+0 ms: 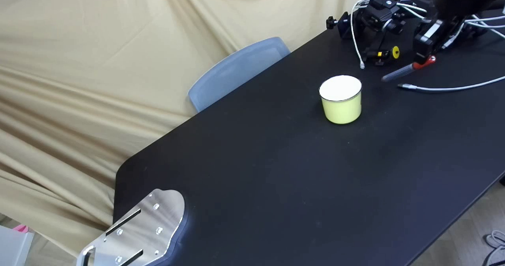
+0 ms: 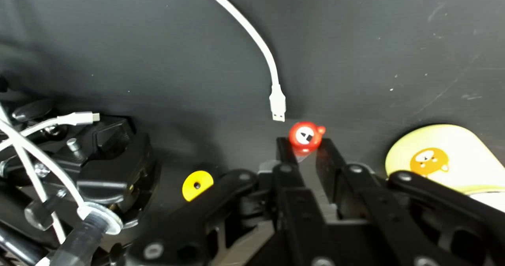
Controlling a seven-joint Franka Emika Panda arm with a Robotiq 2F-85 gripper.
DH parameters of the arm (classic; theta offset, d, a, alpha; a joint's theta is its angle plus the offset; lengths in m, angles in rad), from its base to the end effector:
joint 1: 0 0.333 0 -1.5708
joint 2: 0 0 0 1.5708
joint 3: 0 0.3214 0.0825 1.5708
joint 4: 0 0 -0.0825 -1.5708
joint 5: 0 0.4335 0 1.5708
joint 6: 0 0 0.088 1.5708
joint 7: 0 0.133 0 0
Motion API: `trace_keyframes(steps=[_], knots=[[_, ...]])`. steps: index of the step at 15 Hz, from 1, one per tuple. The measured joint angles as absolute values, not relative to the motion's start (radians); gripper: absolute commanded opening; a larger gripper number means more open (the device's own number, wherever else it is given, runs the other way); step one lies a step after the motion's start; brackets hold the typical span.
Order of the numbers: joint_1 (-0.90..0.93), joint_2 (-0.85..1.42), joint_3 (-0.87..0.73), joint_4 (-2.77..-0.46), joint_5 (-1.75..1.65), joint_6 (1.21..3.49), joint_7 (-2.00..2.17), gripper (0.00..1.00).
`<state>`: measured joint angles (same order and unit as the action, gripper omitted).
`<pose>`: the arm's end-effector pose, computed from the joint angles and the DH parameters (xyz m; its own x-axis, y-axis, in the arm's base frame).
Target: Take out the red marker from the yellow mug and place it on the table
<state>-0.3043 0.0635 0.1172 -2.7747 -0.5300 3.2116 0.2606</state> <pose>0.4307 -0.0304 0.1643 0.9308 0.0906 0.3542 0.0758 -0.9956 0.0554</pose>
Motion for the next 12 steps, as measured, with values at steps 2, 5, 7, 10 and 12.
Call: trace_keyframes(steps=[2, 5, 7, 10, 12], knots=[[-0.298, 0.091, 0.098, -2.771, -0.554, 3.227, 0.238, 0.05], [-0.241, 0.116, 0.06, -2.769, -0.408, 3.244, 0.062, 0.05], [-0.208, 0.136, 0.048, -2.764, -0.344, 3.249, -0.015, 0.05], [-0.151, 0.176, 0.014, -2.748, -0.319, 3.253, -0.055, 0.05], [-0.093, 0.211, -0.024, -2.733, -0.318, 3.263, -0.056, 0.05]])
